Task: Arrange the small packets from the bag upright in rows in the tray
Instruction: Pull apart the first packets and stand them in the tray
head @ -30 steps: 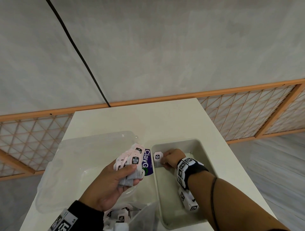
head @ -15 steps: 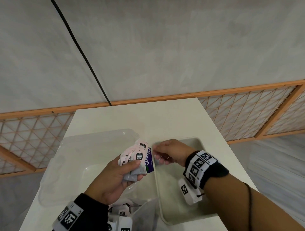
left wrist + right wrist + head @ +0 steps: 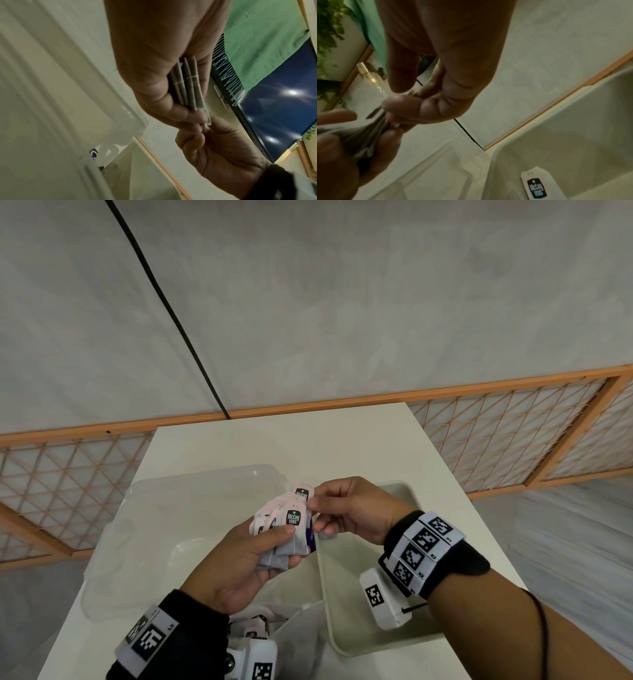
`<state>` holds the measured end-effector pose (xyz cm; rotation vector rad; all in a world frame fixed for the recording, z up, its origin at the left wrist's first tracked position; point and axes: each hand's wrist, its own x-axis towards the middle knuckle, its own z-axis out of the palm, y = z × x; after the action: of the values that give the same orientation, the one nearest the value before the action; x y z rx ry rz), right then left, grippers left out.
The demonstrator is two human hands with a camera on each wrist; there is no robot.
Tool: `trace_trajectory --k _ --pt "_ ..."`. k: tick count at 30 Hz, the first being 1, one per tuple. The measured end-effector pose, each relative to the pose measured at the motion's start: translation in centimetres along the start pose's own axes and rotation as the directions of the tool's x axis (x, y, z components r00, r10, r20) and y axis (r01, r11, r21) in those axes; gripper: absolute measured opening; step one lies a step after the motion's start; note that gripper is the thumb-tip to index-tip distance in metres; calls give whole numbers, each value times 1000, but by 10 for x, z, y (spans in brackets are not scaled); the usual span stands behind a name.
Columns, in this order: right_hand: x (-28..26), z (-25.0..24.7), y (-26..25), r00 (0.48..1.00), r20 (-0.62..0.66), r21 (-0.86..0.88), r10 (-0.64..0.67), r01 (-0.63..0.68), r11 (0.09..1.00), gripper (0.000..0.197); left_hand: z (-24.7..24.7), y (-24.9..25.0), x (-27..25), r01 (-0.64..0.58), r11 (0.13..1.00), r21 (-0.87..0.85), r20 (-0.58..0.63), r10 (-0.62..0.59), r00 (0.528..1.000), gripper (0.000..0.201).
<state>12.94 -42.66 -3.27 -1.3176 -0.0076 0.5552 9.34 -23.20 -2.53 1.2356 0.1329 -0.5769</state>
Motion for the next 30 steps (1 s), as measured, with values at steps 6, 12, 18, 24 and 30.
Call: trace_trajectory --k 6,12,18,24,30 --pt "8 -12 3 988 -156 -35 -10 5 999 10 -3 -1 2 15 1000 7 -77 -15 997 24" --pt "26 -48 32 904 -402 -291 145 -276 916 12 -9 0 1 8 1000 -6 -126 -9 992 18" --pt "46 -52 52 867 -442 -608 232 -479 633 6 -11 -1 2 21 999 28 -128 -17 992 19" --pt "62 -45 63 844 -473 -621 255 -524 583 14 -11 0 0 20 998 61 -115 -13 993 20" --pt "64 -32 60 803 -579 -742 140 -590 318 33 -12 1 -2 24 997 69 -108 -16 994 22"
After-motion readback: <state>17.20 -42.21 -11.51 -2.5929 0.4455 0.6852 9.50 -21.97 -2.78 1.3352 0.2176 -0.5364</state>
